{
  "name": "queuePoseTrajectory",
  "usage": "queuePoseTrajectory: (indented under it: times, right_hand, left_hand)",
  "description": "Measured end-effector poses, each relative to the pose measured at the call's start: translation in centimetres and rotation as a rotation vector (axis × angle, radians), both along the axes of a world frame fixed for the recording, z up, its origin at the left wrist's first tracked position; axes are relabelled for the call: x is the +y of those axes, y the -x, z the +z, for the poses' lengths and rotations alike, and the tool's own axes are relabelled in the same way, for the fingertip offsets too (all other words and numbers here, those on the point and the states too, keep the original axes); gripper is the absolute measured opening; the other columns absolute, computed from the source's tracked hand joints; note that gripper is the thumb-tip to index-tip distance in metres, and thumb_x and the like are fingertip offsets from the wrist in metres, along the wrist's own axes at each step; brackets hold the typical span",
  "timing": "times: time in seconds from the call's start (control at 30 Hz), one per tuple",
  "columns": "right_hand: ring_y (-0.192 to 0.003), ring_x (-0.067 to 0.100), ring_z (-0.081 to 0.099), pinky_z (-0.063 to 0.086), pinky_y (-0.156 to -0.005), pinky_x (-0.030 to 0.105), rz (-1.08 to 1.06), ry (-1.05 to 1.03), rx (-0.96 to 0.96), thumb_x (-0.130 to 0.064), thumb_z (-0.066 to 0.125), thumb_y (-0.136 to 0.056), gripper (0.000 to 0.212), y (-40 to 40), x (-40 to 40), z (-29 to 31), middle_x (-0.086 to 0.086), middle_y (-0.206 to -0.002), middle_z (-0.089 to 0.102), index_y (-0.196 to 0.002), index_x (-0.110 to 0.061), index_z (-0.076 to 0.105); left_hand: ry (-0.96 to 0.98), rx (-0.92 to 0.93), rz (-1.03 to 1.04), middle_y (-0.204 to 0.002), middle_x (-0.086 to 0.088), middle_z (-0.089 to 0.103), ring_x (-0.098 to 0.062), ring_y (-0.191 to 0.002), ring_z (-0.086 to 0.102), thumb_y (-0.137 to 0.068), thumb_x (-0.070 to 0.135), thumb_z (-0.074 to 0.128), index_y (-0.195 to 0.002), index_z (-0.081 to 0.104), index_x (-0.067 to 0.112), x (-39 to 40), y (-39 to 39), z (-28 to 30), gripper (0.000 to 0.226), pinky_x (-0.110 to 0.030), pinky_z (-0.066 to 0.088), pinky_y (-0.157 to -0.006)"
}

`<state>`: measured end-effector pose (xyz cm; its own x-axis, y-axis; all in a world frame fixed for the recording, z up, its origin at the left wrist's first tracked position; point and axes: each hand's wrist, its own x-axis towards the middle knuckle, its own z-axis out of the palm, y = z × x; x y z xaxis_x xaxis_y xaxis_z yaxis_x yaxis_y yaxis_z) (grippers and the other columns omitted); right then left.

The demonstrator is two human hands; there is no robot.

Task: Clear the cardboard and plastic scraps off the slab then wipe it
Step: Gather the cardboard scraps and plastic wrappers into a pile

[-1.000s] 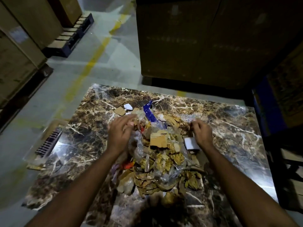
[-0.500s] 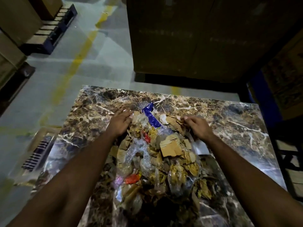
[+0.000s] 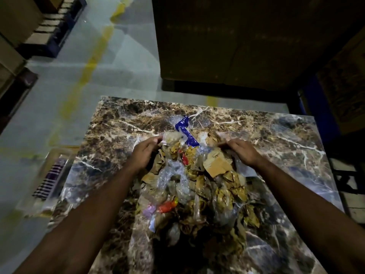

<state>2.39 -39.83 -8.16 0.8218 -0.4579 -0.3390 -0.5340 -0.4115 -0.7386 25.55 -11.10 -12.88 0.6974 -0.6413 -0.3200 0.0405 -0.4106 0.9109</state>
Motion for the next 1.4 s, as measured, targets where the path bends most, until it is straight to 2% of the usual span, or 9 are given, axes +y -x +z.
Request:
queuePoseTrajectory:
  times: [0.23,0.37,0.57,0.7,0.8,0.93,1.07,1.2,1.4]
  right_hand:
    - [-0.120,0.020,0.059,0.045,-0.080,0.003,-0.380,-0.050,-0.186,-0.029,0.033,-0.111,0.040,6.9,0.7,1.6,0.004,-0.138,0.059,-0.137,-0.018,0.061]
    - [-0.136,0.025,0.050,0.042,-0.110,0.042,-0.569,-0.064,-0.205,-0.038,0.032,-0.109,0.042,14.0,5.3,-1.0,0.006,-0.149,0.052,-0.141,-0.024,0.057]
    - [-0.138,0.011,0.036,0.029,-0.111,0.035,-0.550,-0.097,-0.242,-0.045,0.033,-0.104,0.051,12.7,12.3,-2.4,-0.004,-0.156,0.038,-0.151,-0.028,0.042]
    - [-0.134,0.018,0.046,0.043,-0.104,0.038,-0.684,-0.148,-0.296,-0.061,0.035,-0.097,0.060,14.3,11.5,-2.2,0.000,-0.154,0.045,-0.150,-0.034,0.044]
    - [-0.130,0.011,0.046,0.043,-0.098,0.022,-0.761,-0.027,-0.327,-0.061,0.035,-0.097,0.063,19.5,12.7,-1.9,-0.006,-0.147,0.046,-0.149,-0.026,0.046]
    - [-0.139,0.014,0.041,0.037,-0.114,0.051,-0.778,0.087,-0.230,-0.057,0.033,-0.102,0.057,24.2,17.2,-4.9,-0.006,-0.154,0.042,-0.150,-0.029,0.043]
    - [-0.143,0.013,0.036,0.036,-0.116,0.050,-0.819,0.115,-0.244,-0.060,0.031,-0.100,0.063,20.6,19.8,-5.6,-0.009,-0.158,0.036,-0.154,-0.028,0.037]
    - [-0.143,0.008,0.033,0.033,-0.118,0.047,-0.855,0.010,-0.342,-0.050,0.032,-0.101,0.058,16.9,19.4,-4.8,-0.012,-0.157,0.033,-0.155,-0.028,0.032]
    - [-0.150,0.026,0.025,0.018,-0.116,0.067,-0.722,0.347,-0.393,-0.075,0.023,-0.094,0.066,16.6,15.2,-1.5,-0.010,-0.165,0.025,-0.149,-0.042,0.037]
  left_hand:
    - [-0.027,-0.194,0.067,-0.150,0.000,0.049,-0.016,-0.135,0.045,-0.108,0.035,0.037,-0.144,0.052,0.033,4.8,2.6,1.0,0.039,-0.035,0.038,-0.109]
    - [-0.008,-0.209,0.217,-0.149,0.011,0.041,-0.010,-0.136,0.039,-0.104,0.039,0.033,-0.146,0.048,0.027,9.3,8.7,0.9,0.046,-0.041,0.035,-0.111]
    - [0.050,-0.105,0.280,-0.154,0.015,0.038,-0.013,-0.139,0.040,-0.104,0.048,0.036,-0.146,0.047,0.038,7.0,13.8,0.1,0.045,-0.044,0.043,-0.106]
    - [0.081,-0.106,0.345,-0.157,0.007,0.040,-0.020,-0.138,0.044,-0.105,0.046,0.039,-0.145,0.046,0.041,7.3,13.1,-0.9,0.041,-0.052,0.045,-0.105]
    - [0.039,-0.141,0.438,-0.156,0.003,0.042,-0.019,-0.138,0.043,-0.103,0.049,0.036,-0.146,0.046,0.039,10.7,13.7,-1.7,0.045,-0.058,0.041,-0.109]
    - [0.053,-0.207,0.416,-0.151,0.010,0.042,-0.013,-0.138,0.041,-0.102,0.045,0.035,-0.148,0.045,0.028,12.6,18.8,-1.3,0.049,-0.045,0.037,-0.112]
    - [0.030,-0.203,0.437,-0.154,0.004,0.041,-0.010,-0.137,0.039,-0.102,0.048,0.034,-0.152,0.040,0.026,9.9,22.7,-0.8,0.055,-0.038,0.038,-0.107]
    - [0.115,-0.148,0.481,-0.155,0.000,0.042,-0.013,-0.139,0.041,-0.100,0.049,0.039,-0.154,0.036,0.022,8.3,22.9,-1.1,0.060,-0.046,0.041,-0.112]
    - [0.160,-0.302,0.501,-0.159,0.003,0.032,-0.020,-0.146,0.032,-0.098,0.054,0.036,-0.154,0.031,0.028,9.5,20.3,-0.1,0.062,-0.058,0.032,-0.115]
